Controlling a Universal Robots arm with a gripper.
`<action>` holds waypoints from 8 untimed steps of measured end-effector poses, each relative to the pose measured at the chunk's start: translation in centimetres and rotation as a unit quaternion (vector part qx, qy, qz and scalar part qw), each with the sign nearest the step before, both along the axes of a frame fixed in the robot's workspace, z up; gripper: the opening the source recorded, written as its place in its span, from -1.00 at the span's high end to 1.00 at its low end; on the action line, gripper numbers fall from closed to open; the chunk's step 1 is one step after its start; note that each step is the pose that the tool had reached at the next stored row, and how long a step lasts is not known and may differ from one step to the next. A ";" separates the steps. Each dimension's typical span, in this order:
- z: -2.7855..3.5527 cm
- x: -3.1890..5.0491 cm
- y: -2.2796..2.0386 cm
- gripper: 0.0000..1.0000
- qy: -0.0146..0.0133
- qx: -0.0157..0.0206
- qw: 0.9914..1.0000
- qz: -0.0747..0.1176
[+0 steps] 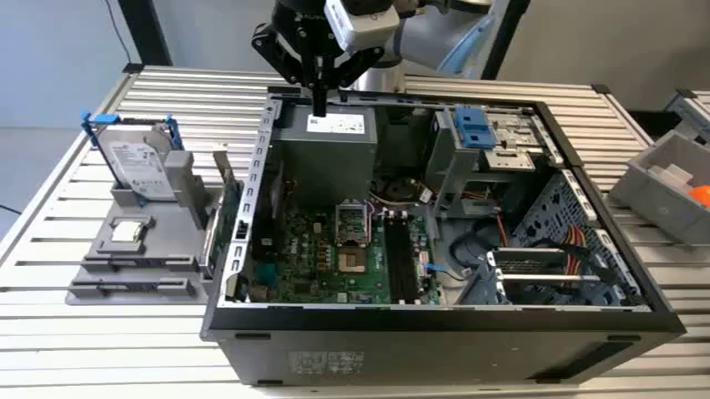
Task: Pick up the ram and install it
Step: 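Reach for the ram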
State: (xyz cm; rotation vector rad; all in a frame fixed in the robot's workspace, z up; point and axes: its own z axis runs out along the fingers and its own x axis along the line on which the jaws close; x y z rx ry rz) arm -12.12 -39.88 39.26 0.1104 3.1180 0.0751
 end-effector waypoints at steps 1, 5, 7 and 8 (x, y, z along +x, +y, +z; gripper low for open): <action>0.00 0.00 0.00 1.00 0.000 0.000 1.000 0.000; 0.00 0.00 0.00 1.00 0.000 0.000 1.000 0.000; 0.00 0.00 0.00 1.00 0.000 0.000 1.000 0.000; 0.00 0.00 0.00 1.00 0.000 0.000 1.000 0.000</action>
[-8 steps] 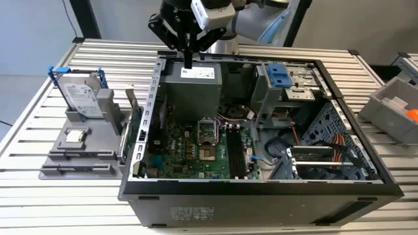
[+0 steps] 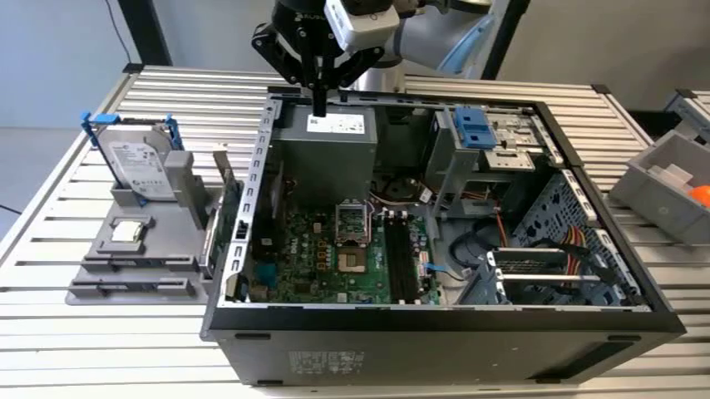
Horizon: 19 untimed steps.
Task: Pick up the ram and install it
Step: 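Reach for the ram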
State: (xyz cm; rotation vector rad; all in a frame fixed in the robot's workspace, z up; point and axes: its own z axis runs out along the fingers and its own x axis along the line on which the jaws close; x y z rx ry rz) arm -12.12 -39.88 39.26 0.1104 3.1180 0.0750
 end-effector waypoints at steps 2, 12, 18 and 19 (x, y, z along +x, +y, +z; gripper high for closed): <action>0.00 -0.04 0.00 1.00 0.000 0.000 1.000 0.000; 0.00 -0.65 0.00 1.00 0.000 0.000 1.000 0.000; 0.00 -1.06 0.00 1.00 0.001 0.000 1.000 0.000; 0.00 -1.16 0.00 1.00 0.001 0.000 1.000 0.000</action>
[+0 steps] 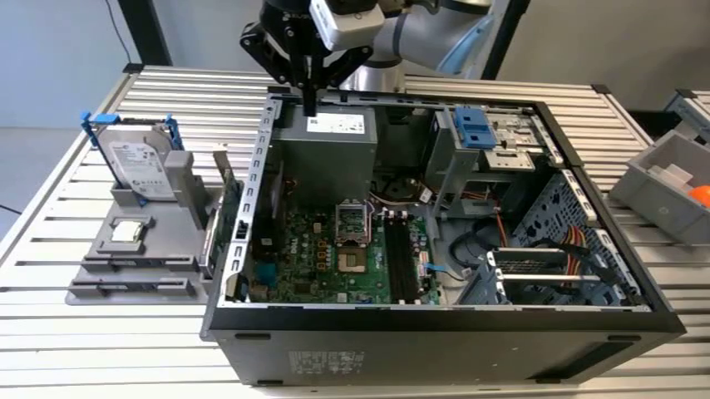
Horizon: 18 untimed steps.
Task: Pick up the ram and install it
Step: 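Reach for the ram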
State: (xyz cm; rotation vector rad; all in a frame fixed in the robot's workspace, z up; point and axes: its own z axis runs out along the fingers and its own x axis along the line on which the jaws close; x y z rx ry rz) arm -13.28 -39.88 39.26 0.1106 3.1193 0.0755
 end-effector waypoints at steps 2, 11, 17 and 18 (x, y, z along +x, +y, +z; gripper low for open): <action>0.00 -0.16 0.00 1.00 0.000 0.000 1.000 0.000; 0.00 -0.75 0.00 1.00 0.002 0.000 1.000 0.000; 0.00 -1.03 0.00 1.00 0.002 0.000 1.000 0.000; 0.00 -1.08 0.00 1.00 0.003 0.000 1.000 0.000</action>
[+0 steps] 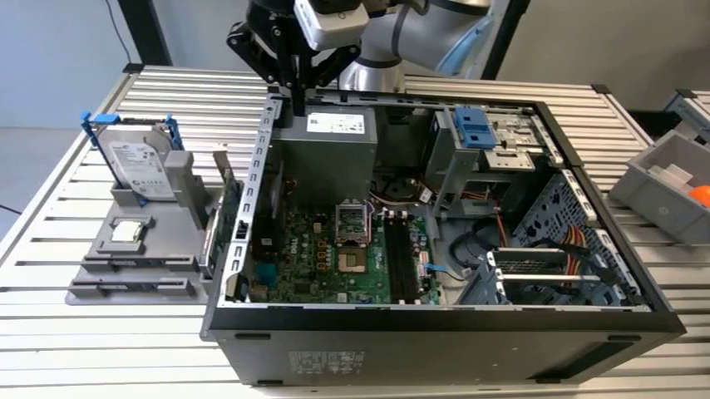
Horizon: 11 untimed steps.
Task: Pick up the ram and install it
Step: 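Reach for the ram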
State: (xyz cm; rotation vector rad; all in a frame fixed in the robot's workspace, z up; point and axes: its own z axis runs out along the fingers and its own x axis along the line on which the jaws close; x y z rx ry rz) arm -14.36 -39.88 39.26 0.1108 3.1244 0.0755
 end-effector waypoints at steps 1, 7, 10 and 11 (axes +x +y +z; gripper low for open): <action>0.00 -0.05 0.00 1.00 0.000 0.000 1.000 0.000; 0.00 -0.34 0.00 1.00 0.001 0.000 1.000 0.000; 0.00 -0.47 0.00 1.00 0.002 0.000 1.000 0.000; 0.00 -0.50 0.00 1.00 0.002 0.000 1.000 0.000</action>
